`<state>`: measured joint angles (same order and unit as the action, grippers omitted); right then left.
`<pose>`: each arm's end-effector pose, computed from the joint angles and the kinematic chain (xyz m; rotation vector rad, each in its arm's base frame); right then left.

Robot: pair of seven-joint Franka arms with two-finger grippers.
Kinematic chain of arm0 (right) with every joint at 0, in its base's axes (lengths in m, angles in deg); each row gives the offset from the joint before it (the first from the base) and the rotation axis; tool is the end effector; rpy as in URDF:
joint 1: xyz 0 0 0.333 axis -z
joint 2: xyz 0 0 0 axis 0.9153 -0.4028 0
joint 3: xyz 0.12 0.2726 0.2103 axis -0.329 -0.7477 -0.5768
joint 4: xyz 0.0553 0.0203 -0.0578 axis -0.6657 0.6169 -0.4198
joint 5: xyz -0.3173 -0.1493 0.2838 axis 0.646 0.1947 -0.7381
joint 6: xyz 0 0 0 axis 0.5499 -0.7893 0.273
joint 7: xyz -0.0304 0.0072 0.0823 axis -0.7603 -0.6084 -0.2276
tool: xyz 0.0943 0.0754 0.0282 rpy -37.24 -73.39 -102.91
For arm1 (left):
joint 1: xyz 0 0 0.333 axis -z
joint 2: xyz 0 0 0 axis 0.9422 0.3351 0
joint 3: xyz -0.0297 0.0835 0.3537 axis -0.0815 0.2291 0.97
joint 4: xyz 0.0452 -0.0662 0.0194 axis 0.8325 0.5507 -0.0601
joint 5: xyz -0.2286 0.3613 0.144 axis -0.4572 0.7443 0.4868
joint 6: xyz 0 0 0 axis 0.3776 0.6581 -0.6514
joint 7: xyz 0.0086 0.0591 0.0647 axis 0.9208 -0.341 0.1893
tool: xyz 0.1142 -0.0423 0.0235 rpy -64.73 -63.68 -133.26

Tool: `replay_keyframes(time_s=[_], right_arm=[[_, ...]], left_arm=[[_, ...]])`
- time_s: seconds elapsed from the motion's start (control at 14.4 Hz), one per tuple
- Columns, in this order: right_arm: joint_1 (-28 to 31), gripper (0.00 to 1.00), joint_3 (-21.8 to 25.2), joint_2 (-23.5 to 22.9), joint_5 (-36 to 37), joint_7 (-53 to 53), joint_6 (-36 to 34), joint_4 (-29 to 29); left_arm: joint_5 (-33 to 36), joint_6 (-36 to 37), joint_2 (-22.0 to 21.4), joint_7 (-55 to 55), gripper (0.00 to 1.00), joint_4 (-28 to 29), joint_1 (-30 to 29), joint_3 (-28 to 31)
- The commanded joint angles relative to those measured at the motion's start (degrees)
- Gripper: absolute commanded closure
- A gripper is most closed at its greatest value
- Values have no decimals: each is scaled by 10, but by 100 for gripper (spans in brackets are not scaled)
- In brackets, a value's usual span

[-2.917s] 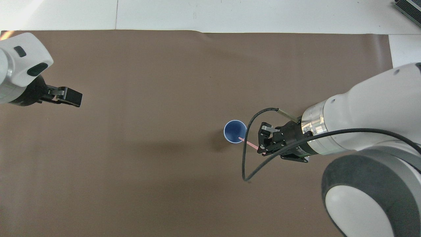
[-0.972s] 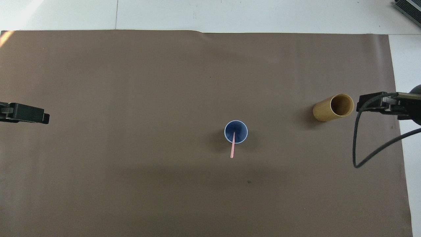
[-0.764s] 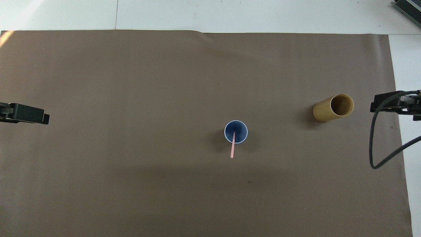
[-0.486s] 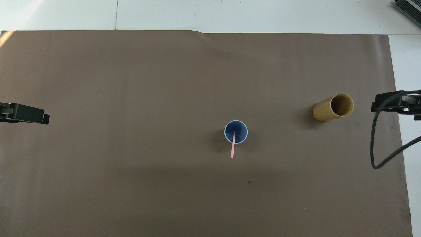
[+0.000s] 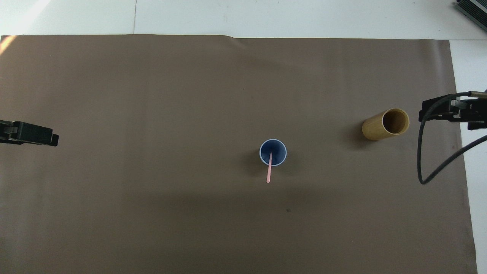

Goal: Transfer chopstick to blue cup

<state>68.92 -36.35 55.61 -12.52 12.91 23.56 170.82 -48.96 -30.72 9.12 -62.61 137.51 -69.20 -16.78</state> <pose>0.6043 0.0247 0.7099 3.0969 -0.2986 0.1021 0.5716 -0.0488 0.6970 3.0579 -0.1901 -0.0092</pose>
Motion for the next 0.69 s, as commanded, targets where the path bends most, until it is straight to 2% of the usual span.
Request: replay_keyframes(time_s=[0.0, 0.35, 0.49, 0.62], right_arm=[[-6, 0, 17, -9, -9, 22, -18, -20], [-17, 0, 23, 9, -43, 22, -19, -1], [-38, 0, 41, 17, -46, 21, -22, 10], [-39, 0, 41, 26, -45, 22, -21, 24]], left_arm=[[-8, 8, -8, 5, 0, 6, -10, -2], [-7, 9, -8, 5, 0, 6, -10, -2], [-7, 21, -9, 7, 0, 6, -8, -2], [22, 25, -10, 7, 0, 9, 0, -5]])
